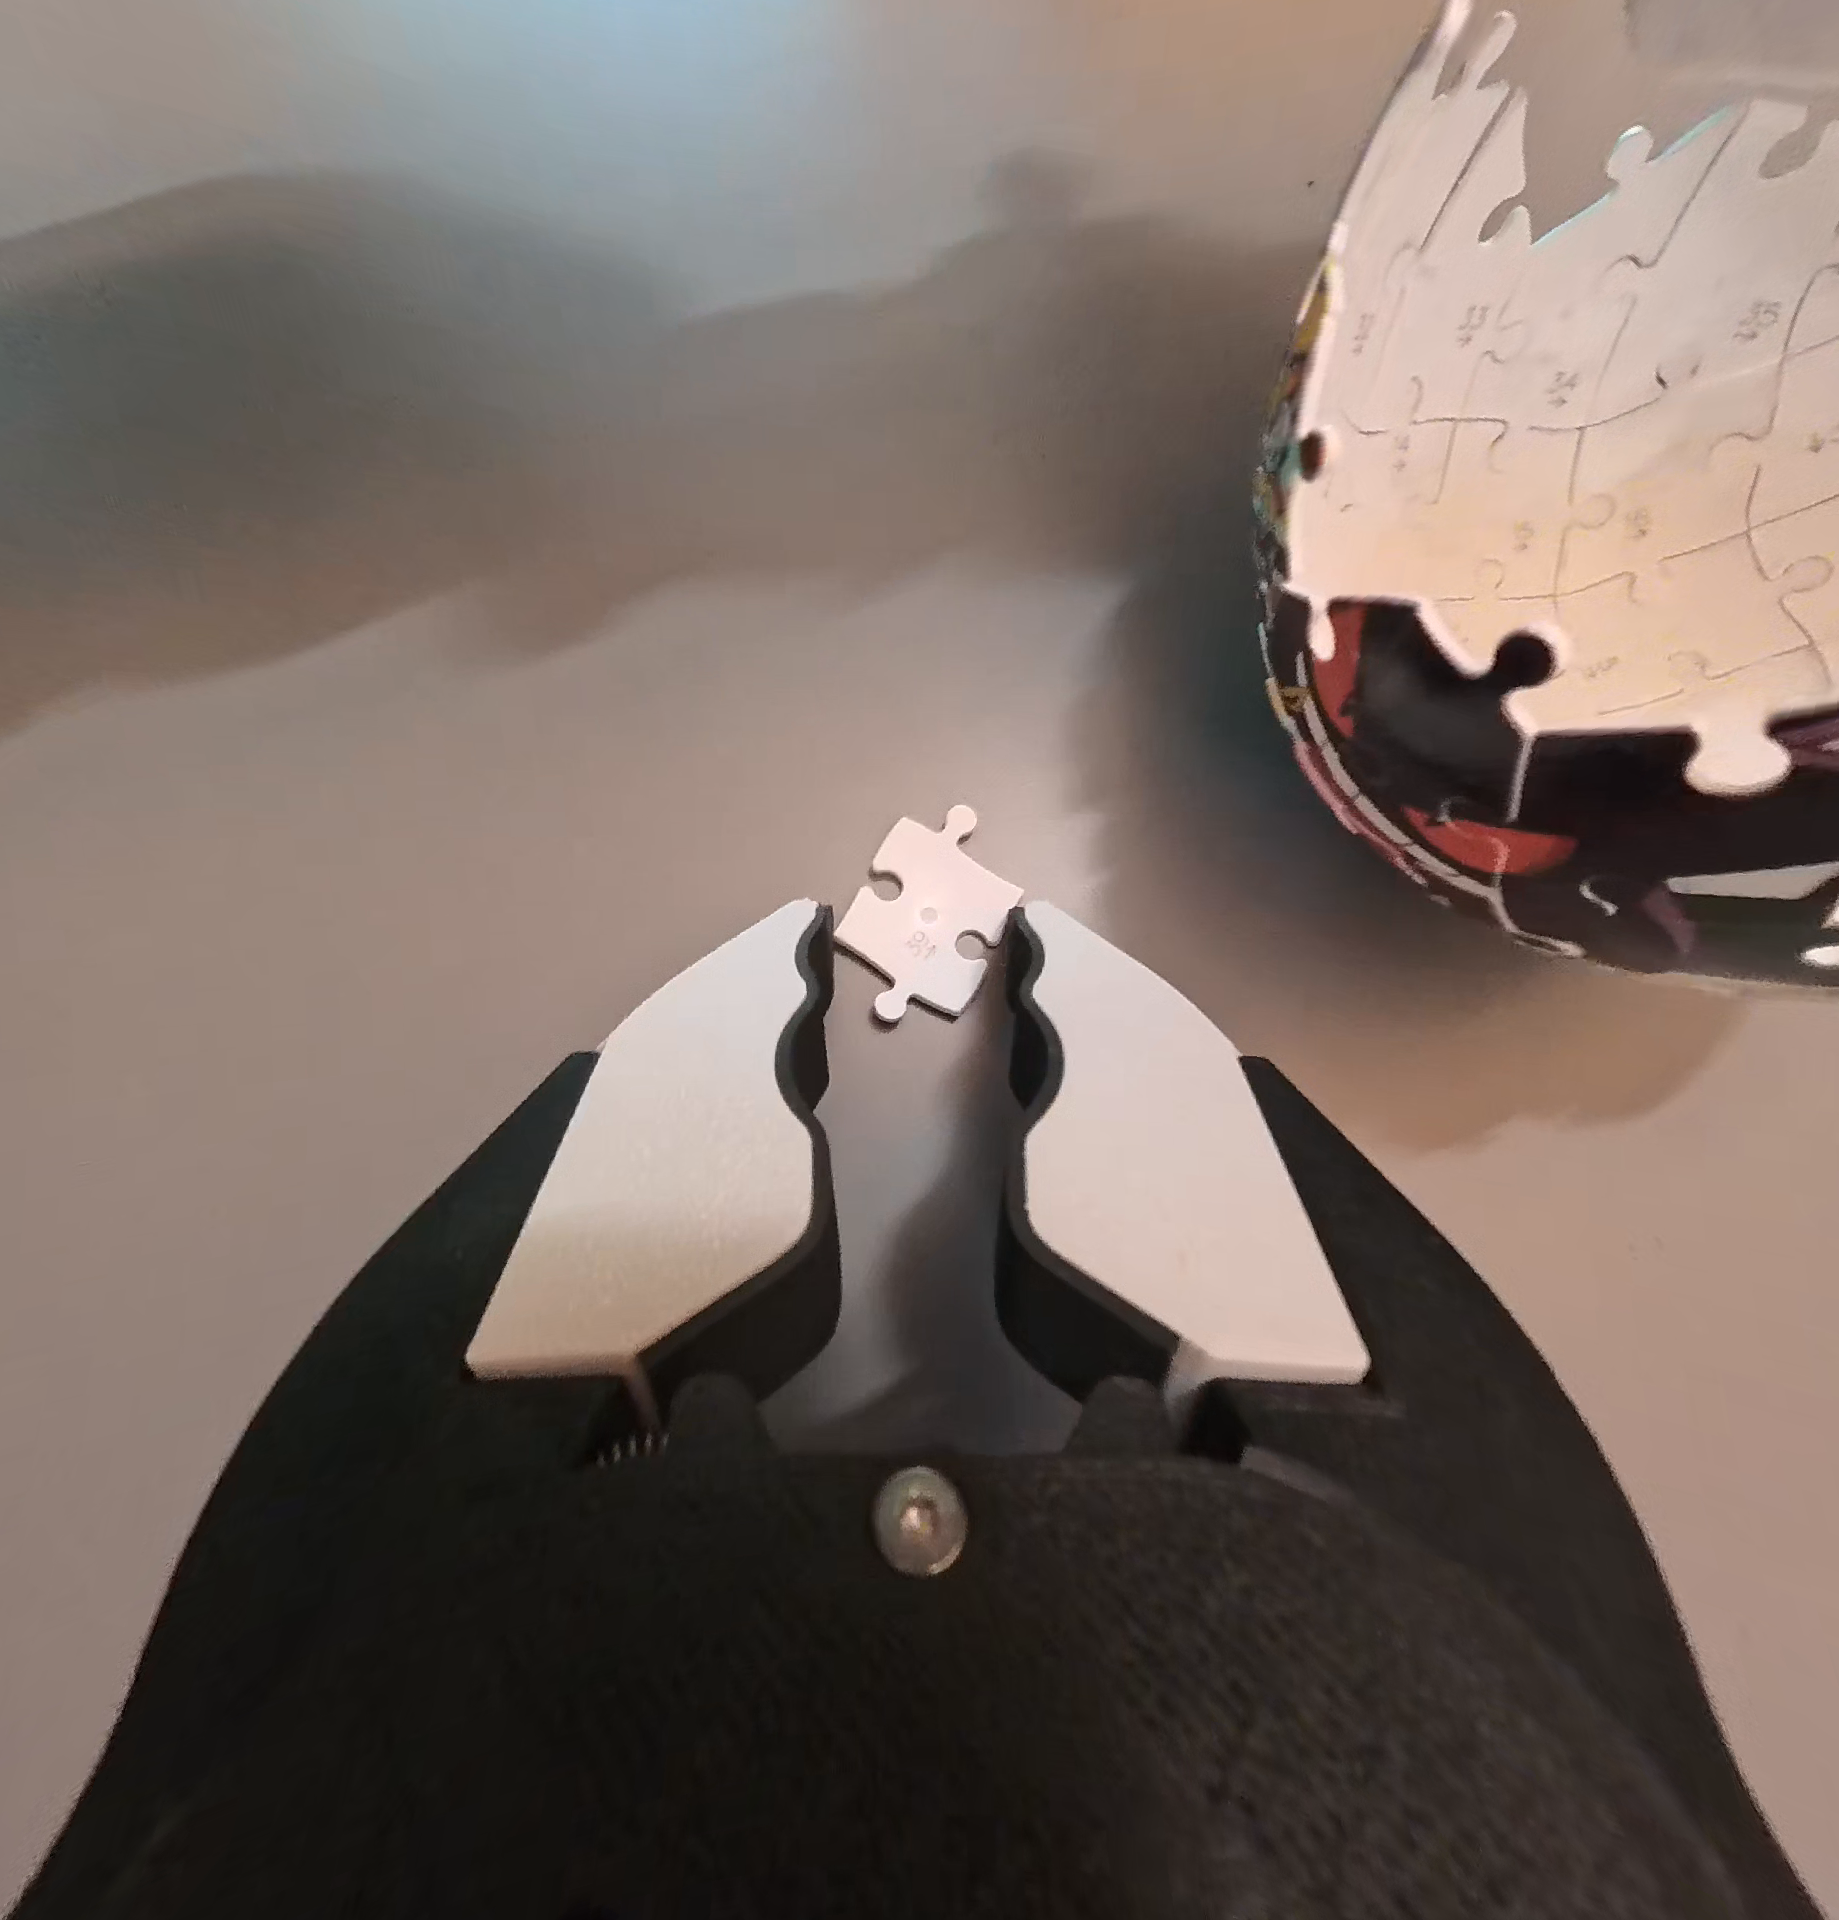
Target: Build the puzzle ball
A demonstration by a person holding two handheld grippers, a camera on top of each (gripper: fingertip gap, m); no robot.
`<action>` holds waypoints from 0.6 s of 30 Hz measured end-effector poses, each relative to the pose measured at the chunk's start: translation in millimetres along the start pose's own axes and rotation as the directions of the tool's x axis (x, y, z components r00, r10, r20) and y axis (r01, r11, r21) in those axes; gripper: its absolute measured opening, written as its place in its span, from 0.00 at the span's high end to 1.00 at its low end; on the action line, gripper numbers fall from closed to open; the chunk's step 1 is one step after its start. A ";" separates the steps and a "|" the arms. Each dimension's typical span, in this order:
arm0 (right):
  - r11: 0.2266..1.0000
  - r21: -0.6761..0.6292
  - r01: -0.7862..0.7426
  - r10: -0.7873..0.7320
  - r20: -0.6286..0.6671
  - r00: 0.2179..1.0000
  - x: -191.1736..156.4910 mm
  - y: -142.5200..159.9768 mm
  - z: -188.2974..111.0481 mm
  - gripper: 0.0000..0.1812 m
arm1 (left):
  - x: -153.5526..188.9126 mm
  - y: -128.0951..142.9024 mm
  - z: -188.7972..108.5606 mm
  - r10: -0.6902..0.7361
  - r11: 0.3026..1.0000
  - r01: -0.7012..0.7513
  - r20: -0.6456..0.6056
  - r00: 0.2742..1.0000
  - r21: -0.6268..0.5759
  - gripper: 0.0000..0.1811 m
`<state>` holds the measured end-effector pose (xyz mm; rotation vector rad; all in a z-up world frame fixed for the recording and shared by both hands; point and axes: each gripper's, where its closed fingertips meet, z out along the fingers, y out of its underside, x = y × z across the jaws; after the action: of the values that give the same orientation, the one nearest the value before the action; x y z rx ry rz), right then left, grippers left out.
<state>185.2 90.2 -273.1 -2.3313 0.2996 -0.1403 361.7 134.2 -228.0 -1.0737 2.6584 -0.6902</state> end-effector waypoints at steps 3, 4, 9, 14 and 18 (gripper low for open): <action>1.000 0.001 0.012 -0.012 -0.009 1.000 -2.4 3.1 -4.1 0.82 | -0.2 0.7 -1.9 0.004 1.000 -0.004 0.003 1.000 0.005 0.84; 1.000 0.003 0.009 -0.009 -0.008 1.000 -3.5 4.0 -5.8 0.82 | 0.1 0.4 -2.6 0.005 1.000 -0.005 0.002 1.000 0.009 0.83; 0.998 0.058 -0.032 0.032 -0.003 0.999 -5.9 -3.2 -20.8 0.82 | 1.7 -3.3 -5.6 0.002 0.999 -0.001 -0.011 1.000 0.040 0.83; 0.984 0.151 -0.093 0.098 -0.021 0.995 2.1 -17.8 -45.0 0.82 | -0.5 -2.2 -5.2 0.016 0.999 -0.016 0.012 1.000 0.029 0.83; 0.957 0.237 -0.166 0.179 -0.033 0.983 14.5 -29.5 -65.1 0.82 | -0.5 -1.9 -5.4 0.009 0.999 -0.010 0.013 1.000 0.031 0.84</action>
<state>191.9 61.8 -206.3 -2.0605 0.4861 -0.1444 361.3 135.3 -222.4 -1.0534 2.6316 -0.7181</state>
